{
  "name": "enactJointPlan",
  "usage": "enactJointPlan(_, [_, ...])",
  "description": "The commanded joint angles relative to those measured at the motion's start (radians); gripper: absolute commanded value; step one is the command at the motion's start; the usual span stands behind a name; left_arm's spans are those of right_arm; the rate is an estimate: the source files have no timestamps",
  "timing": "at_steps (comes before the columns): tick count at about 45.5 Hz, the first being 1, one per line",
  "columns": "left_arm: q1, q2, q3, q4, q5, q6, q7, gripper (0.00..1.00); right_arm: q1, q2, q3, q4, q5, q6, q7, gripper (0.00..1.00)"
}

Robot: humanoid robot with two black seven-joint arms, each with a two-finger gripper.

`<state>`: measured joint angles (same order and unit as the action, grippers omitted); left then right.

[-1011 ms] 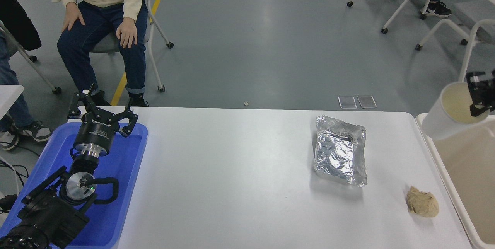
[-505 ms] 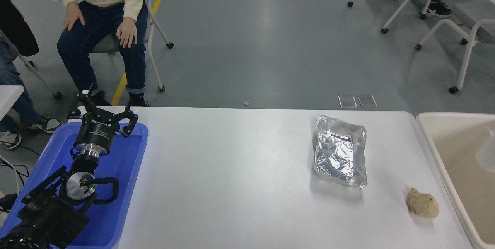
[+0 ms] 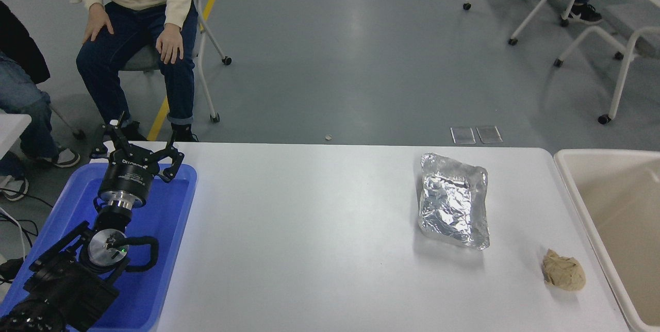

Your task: Pick up paper cup place in dustbin

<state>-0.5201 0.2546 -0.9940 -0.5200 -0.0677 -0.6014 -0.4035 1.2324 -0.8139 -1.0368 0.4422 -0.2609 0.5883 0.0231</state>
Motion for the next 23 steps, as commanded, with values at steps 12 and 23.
enactJointPlan(12, [0.0, 0.0, 0.0, 0.0, 0.0, 0.0, 0.0, 1.0, -0.375, 0.14, 0.247, -0.335, 0.008, -0.171, -0.112, 0.0])
enactJointPlan(23, [-0.001, 0.0, 0.0, 0.0, 0.0, 0.0, 0.0, 1.0, -0.422, 0.177, 0.379, -0.335, 0.008, -0.286, -0.236, 0.0])
